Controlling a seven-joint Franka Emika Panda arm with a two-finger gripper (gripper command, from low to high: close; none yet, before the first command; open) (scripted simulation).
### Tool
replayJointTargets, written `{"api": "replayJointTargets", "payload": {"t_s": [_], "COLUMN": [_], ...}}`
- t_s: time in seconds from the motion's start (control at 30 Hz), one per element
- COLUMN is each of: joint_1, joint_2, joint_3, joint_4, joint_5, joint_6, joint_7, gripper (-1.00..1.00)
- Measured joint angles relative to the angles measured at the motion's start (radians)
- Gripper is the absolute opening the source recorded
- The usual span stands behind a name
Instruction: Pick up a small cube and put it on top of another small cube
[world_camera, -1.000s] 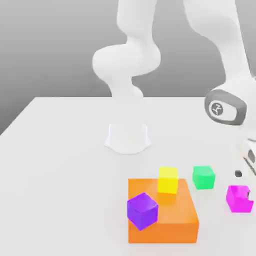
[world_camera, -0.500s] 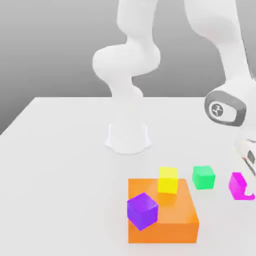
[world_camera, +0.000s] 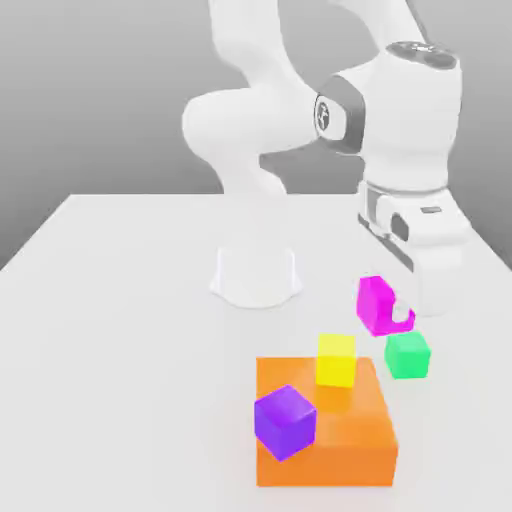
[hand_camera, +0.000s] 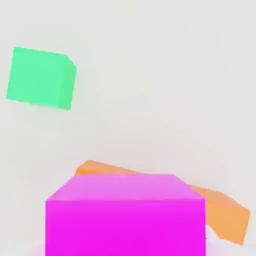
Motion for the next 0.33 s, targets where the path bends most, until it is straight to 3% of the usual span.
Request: {"api": "replayJointTargets", "payload": {"t_s": [0.07, 0.23, 0.27, 0.33], "joint_1": [-0.016, -0.015, -0.015, -0.015], "joint_2": [-0.033, 0.107, 0.125, 0.125], "joint_3": [-0.024, -0.039, -0.04, -0.04], "joint_4": [-0.028, -0.071, -0.075, -0.075], "joint_5": [-0.02, -0.018, -0.018, -0.018], "joint_6": [-0.004, 0.179, 0.202, 0.202], "joint_7": [-0.051, -0.075, -0.076, -0.076], "gripper": [-1.0, -1.0, 1.0, 1.0]}}
